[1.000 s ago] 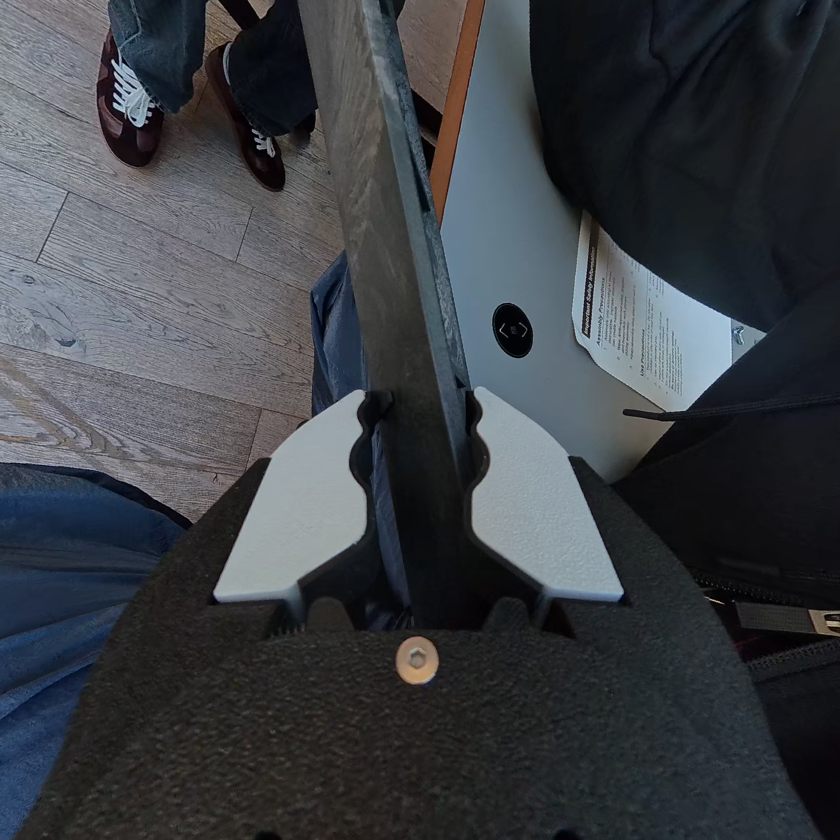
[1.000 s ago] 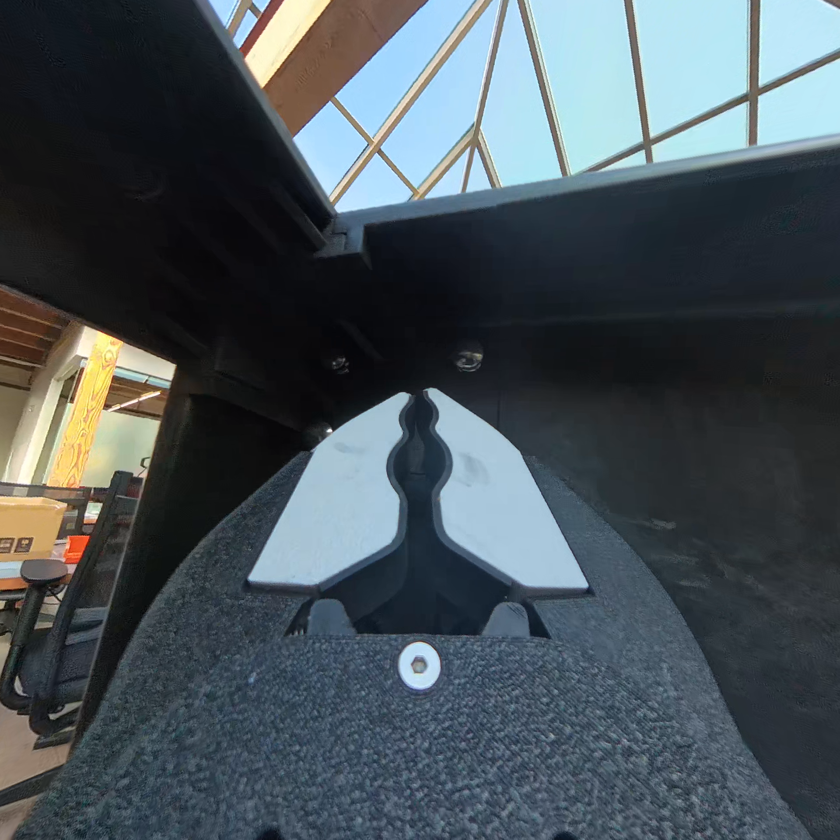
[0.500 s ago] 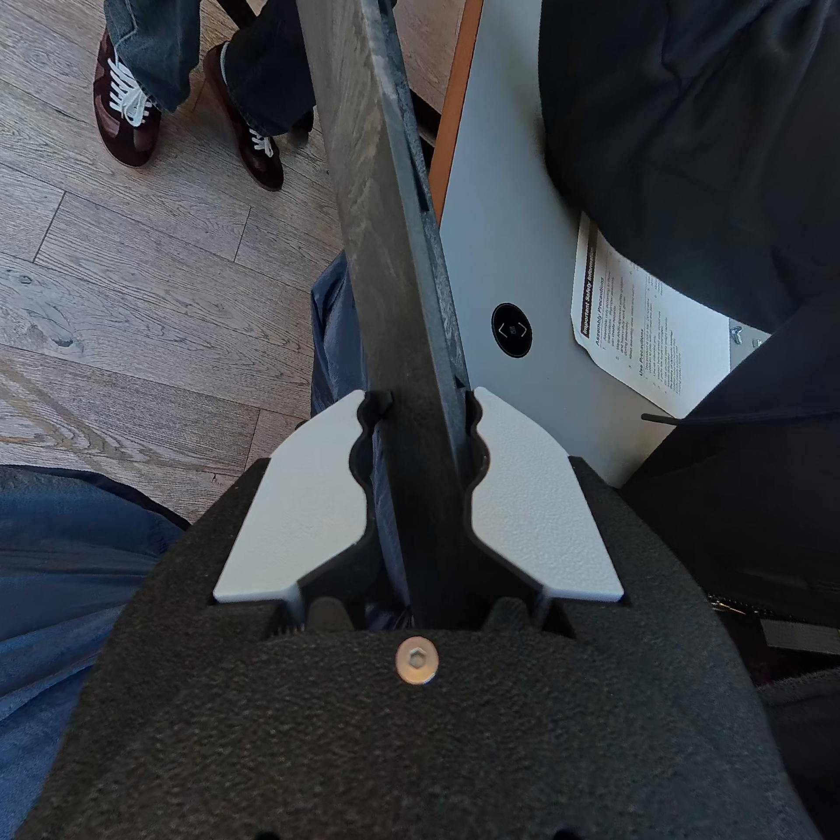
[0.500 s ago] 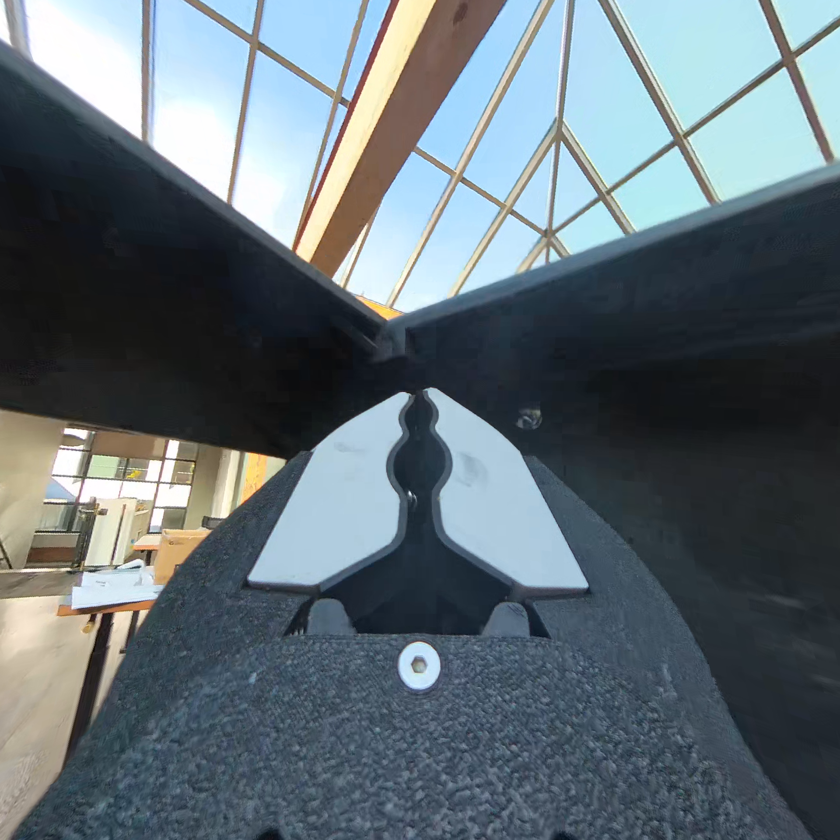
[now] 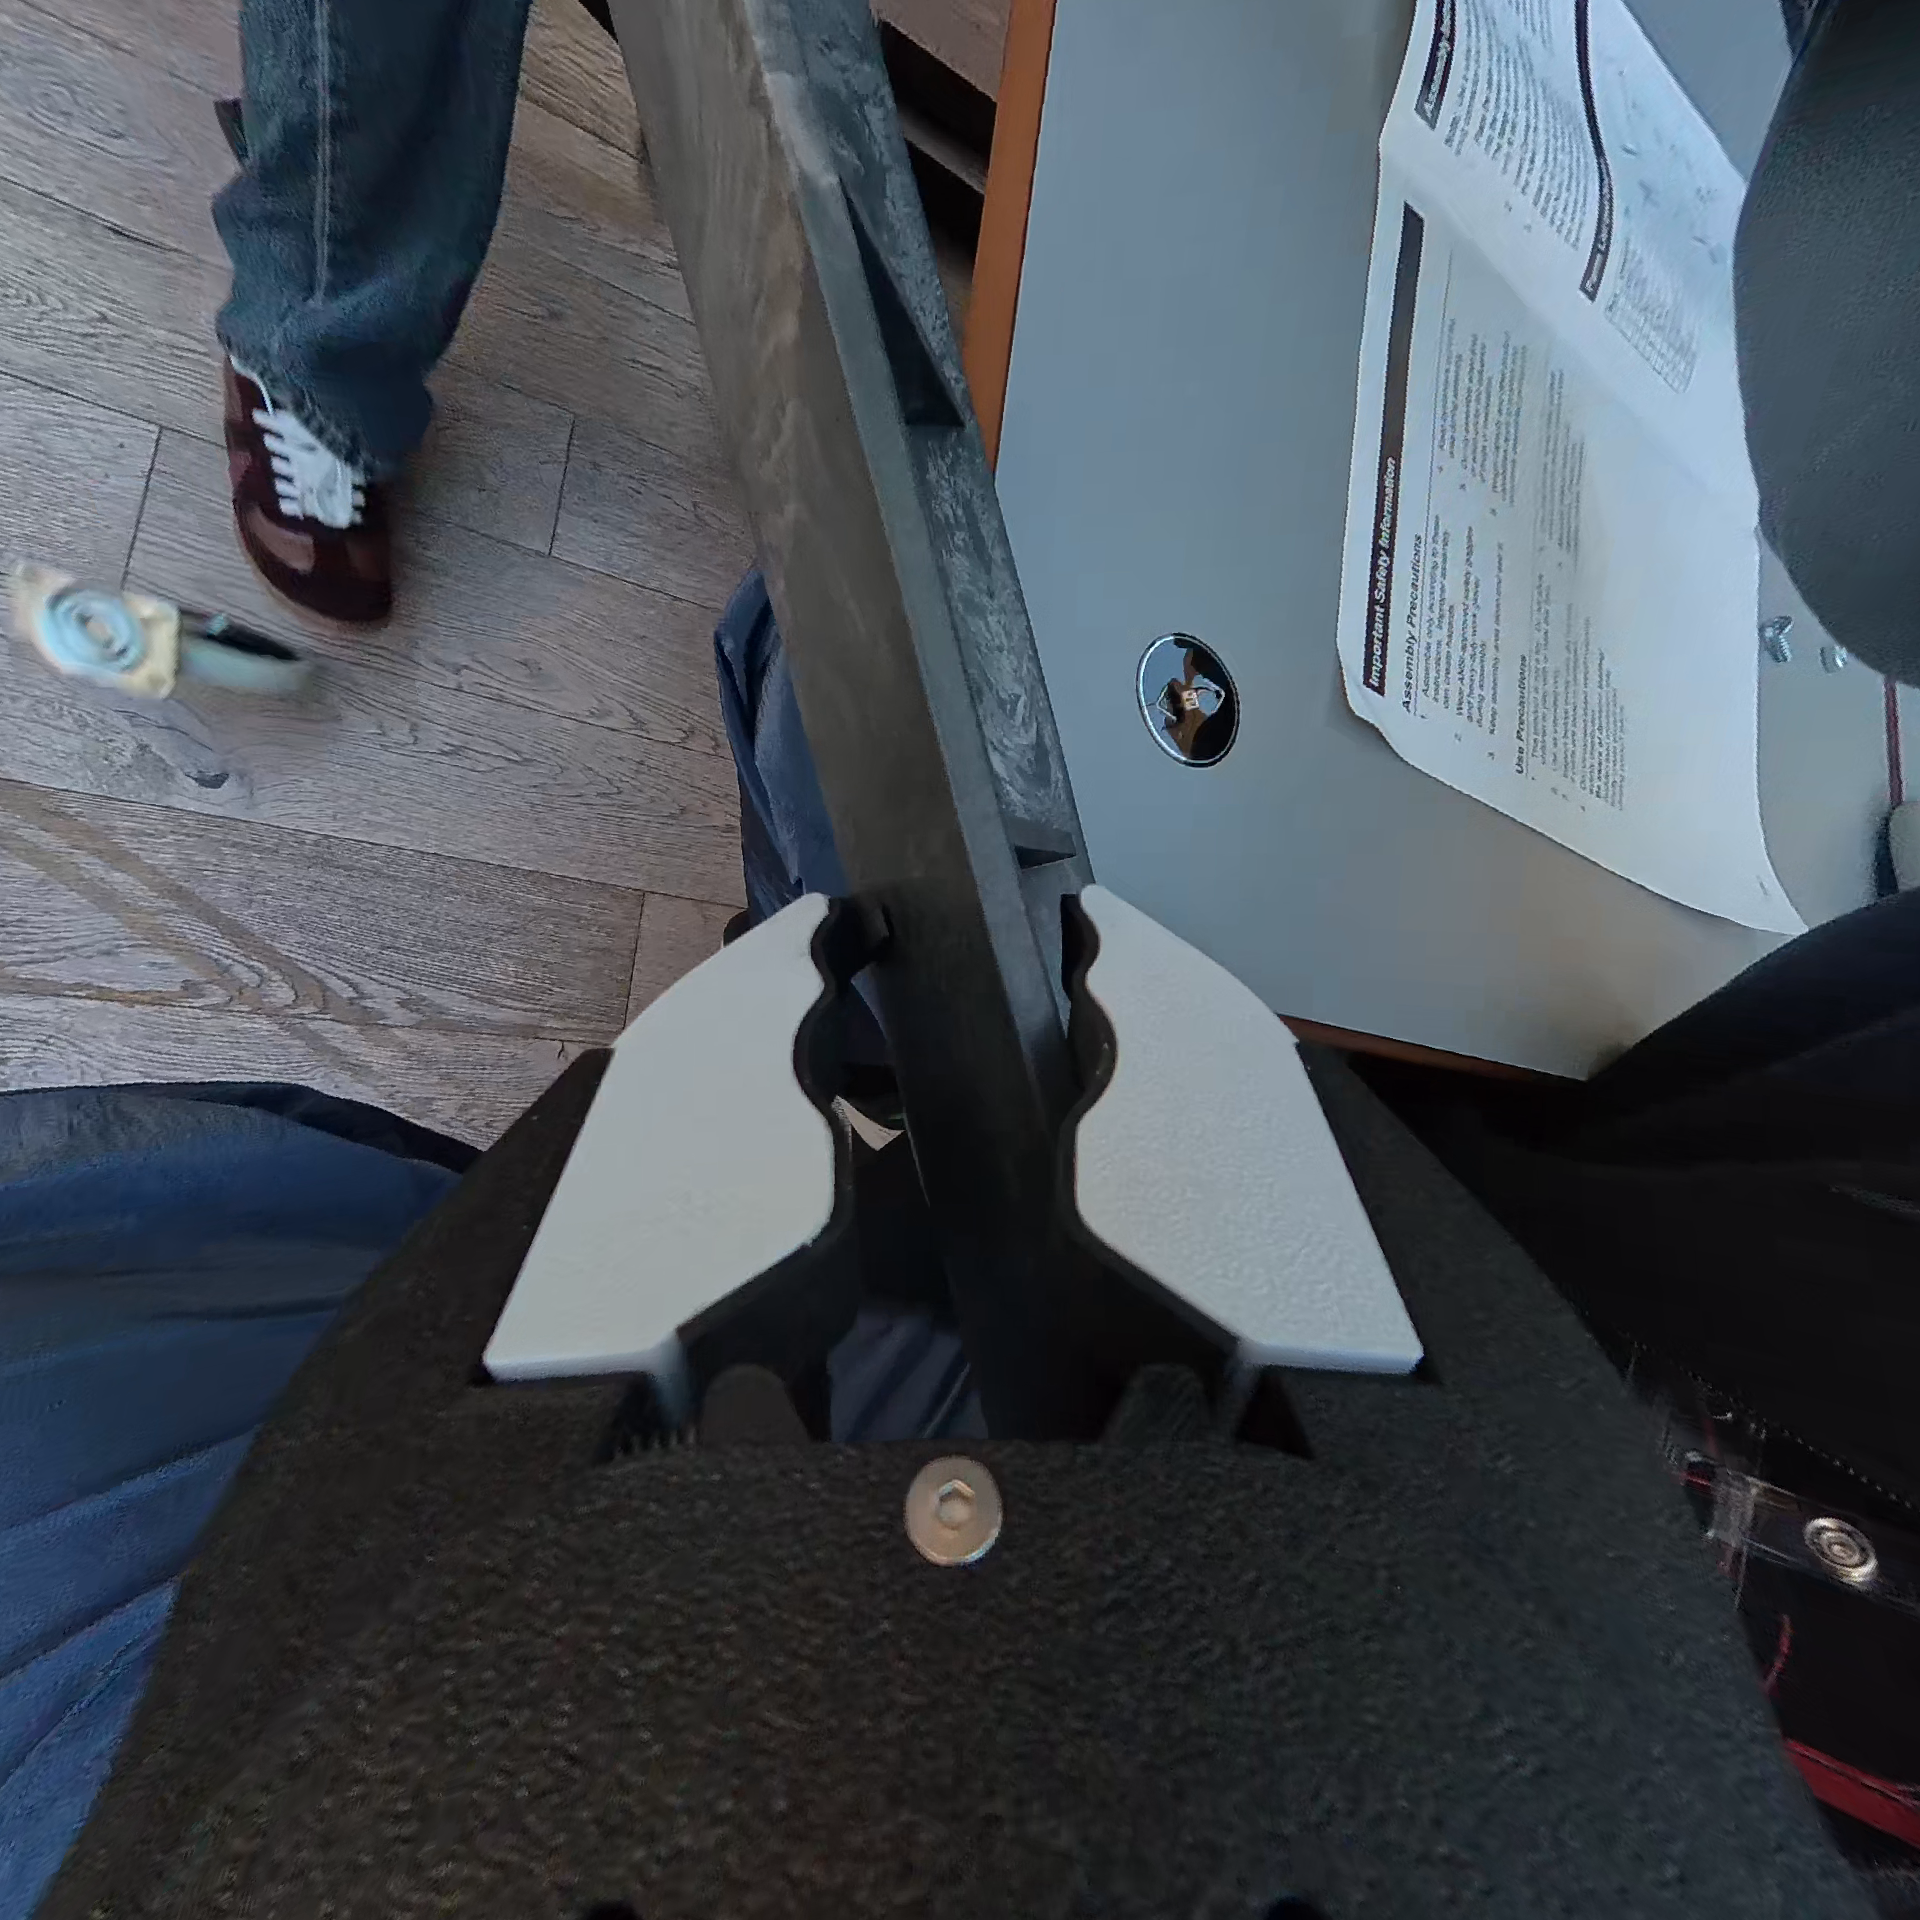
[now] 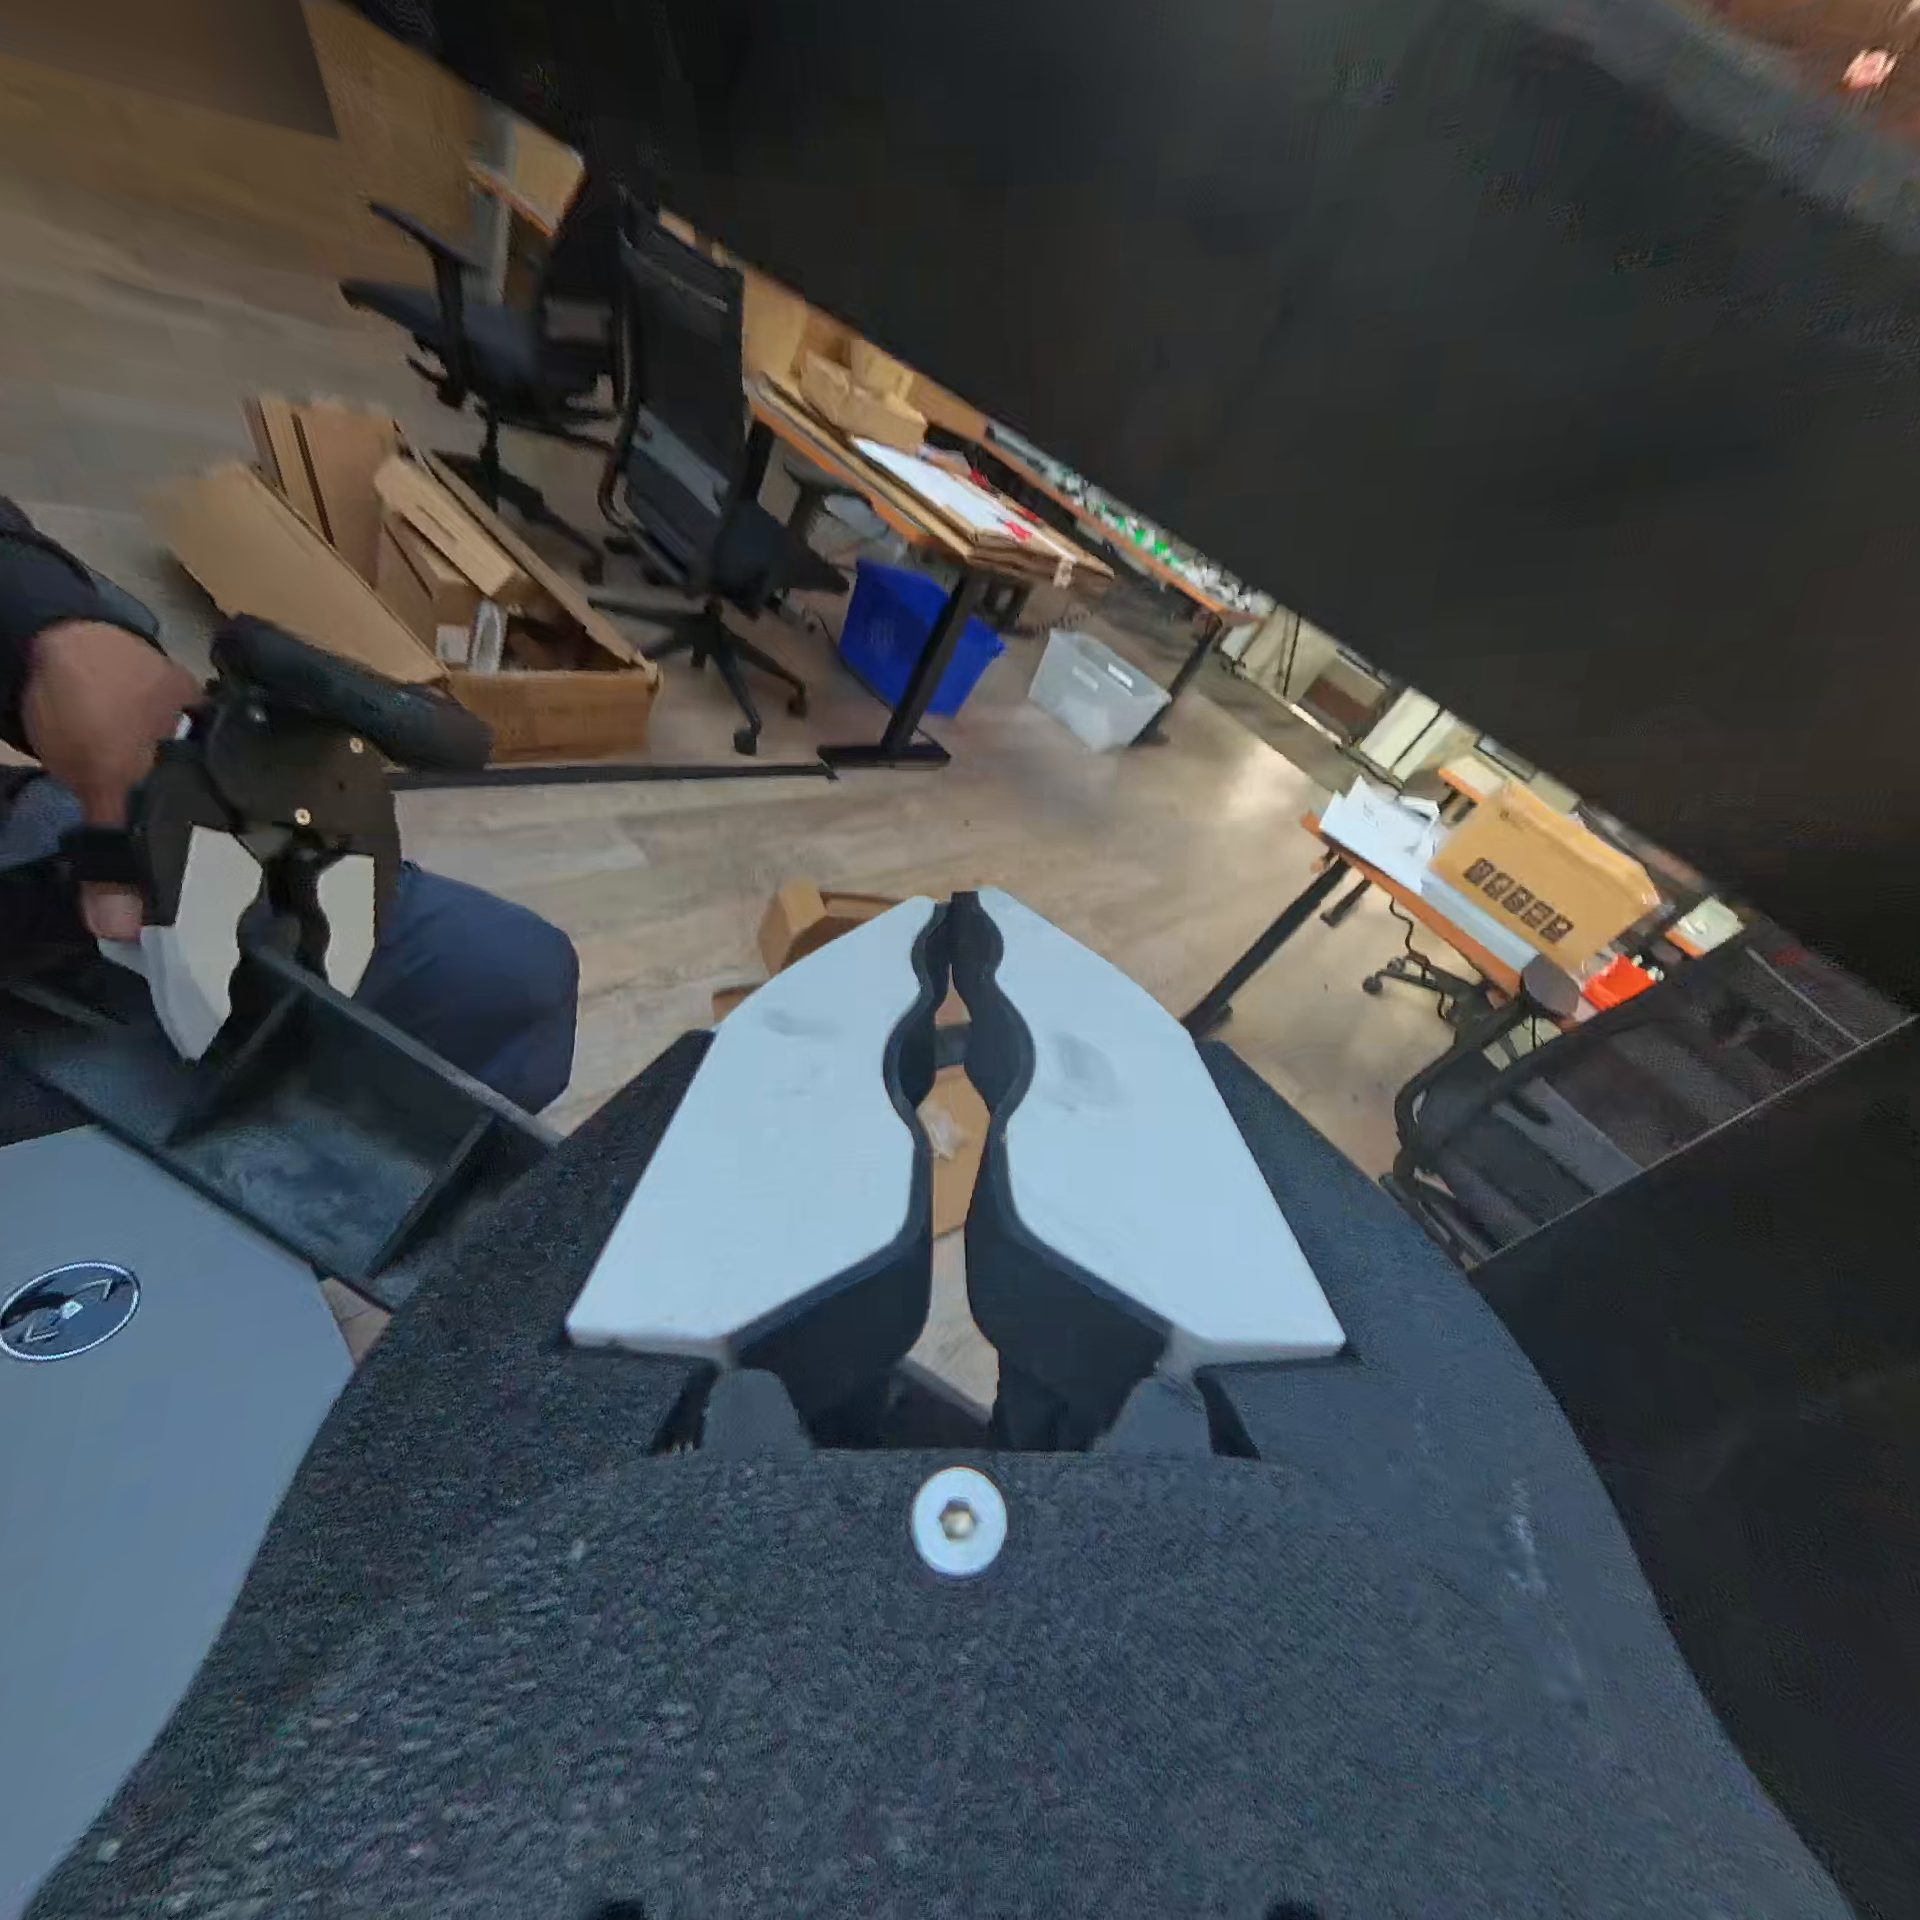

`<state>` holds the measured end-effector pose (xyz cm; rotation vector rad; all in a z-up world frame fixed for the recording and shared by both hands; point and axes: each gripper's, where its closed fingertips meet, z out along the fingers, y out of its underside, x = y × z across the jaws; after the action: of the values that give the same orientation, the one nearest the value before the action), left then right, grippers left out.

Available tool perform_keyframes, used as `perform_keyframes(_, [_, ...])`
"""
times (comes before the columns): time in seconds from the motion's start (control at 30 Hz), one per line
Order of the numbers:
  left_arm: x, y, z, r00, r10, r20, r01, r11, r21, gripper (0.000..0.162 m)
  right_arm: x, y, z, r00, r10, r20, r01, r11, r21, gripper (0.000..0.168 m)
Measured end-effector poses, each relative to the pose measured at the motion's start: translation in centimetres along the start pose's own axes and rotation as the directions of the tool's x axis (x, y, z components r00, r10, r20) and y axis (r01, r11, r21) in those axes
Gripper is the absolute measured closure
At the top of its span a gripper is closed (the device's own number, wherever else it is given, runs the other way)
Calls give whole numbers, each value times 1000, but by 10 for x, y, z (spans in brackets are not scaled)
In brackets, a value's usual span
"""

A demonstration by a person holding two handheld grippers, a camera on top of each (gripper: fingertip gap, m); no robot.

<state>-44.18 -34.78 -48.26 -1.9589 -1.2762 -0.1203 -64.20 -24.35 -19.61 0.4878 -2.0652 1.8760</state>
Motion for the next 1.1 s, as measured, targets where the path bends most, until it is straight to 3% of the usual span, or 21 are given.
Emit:
perform_keyframes(0.23, [0, -1, -1, 1000, 14, 11, -14, 1000, 26, 122, -7, 45, -15, 965, 112, -238, -130, 990, -58, 168])
perform_keyframes(0.33, [0, -2, 0, 1000, 2, 7, -2, 999, 43, 122, -13, 60, -4, 962, 74, -263, -109, 986, -123, 168])
perform_keyframes(0.53, [1, -5, 0, 997, -63, -43, 67, 992, 108, 119, -6, 67, 5, 942, 80, -325, -118, 988, -100, 168])
perform_keyframes(0.73, [0, -9, -2, 998, -58, -23, 61, 986, 153, 119, -10, 117, 10, 915, 96, -393, -185, 963, -196, 168])
perform_keyframes(1.1, [-2, -14, -3, 999, -30, 14, 27, 981, 192, 121, -89, 79, 36, 933, 137, -334, -215, 954, -208, 168])
